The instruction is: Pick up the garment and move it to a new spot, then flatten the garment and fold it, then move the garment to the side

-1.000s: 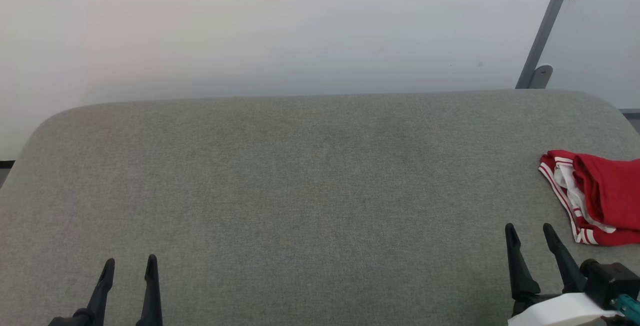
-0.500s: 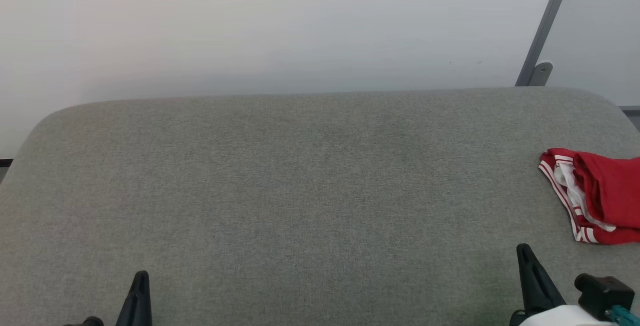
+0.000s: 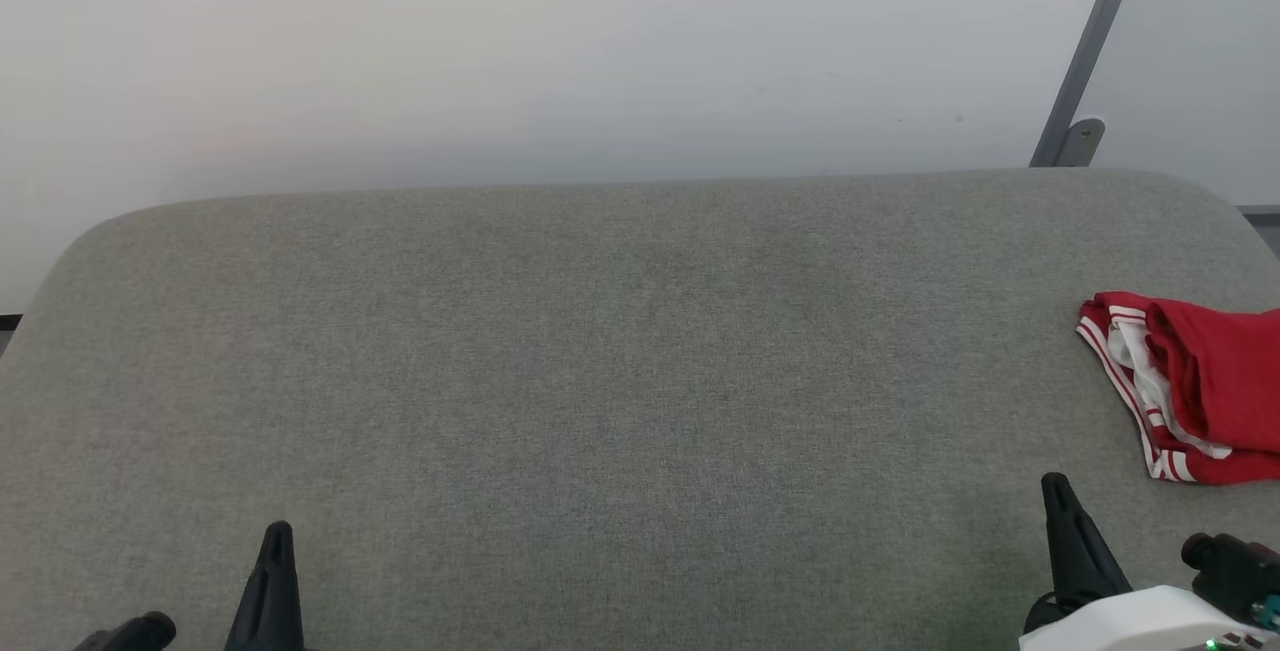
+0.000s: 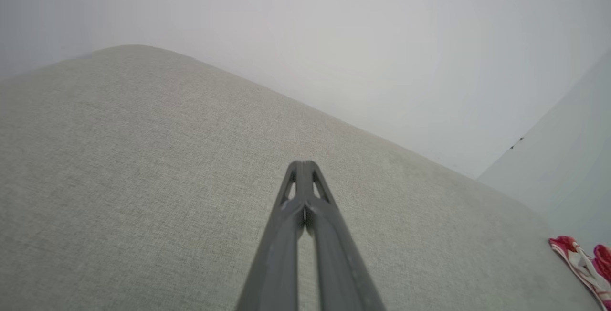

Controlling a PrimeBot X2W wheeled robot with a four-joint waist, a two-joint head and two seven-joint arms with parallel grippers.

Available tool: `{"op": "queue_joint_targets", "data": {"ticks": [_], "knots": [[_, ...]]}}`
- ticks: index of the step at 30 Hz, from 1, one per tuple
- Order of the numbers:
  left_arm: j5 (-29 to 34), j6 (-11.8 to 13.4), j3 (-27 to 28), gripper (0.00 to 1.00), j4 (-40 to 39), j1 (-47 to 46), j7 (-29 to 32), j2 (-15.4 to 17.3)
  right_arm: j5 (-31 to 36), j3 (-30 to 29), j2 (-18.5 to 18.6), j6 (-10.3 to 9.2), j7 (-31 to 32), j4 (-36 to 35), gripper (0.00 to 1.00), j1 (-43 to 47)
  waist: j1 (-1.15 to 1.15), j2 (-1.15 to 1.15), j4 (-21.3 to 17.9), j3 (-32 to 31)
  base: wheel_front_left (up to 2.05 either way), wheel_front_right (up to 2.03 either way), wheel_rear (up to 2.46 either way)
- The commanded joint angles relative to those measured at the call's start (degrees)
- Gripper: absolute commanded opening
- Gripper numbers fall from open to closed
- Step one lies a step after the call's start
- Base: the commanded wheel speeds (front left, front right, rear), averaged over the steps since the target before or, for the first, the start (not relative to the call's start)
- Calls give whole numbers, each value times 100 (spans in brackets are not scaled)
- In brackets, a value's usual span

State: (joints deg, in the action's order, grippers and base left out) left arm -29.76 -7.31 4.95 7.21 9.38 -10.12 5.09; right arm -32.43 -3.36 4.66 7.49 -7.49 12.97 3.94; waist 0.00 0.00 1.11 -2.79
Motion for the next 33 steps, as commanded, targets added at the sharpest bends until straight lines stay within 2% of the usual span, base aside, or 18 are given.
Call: {"op": "queue_joint_targets", "data": {"ticks": [1, 12, 33], "knots": [[-230, -5, 28, 0, -51, -182, 36, 23, -198, -26, 8, 0, 38, -76, 0, -174, 0, 0, -1, 3, 0, 0, 0], [-1270, -8, 46, 0, 71, -428, 310, -12, -1192, -75, -23, 0, 270, -50, 0, -328, 0, 0, -13, 36, 0, 0, 0], [-2784, -13, 76, 0, 251, -789, 717, -64, -2647, -153, -70, 0, 614, -7, 0, -547, 0, 0, -35, 94, 0, 0, 0]]}}
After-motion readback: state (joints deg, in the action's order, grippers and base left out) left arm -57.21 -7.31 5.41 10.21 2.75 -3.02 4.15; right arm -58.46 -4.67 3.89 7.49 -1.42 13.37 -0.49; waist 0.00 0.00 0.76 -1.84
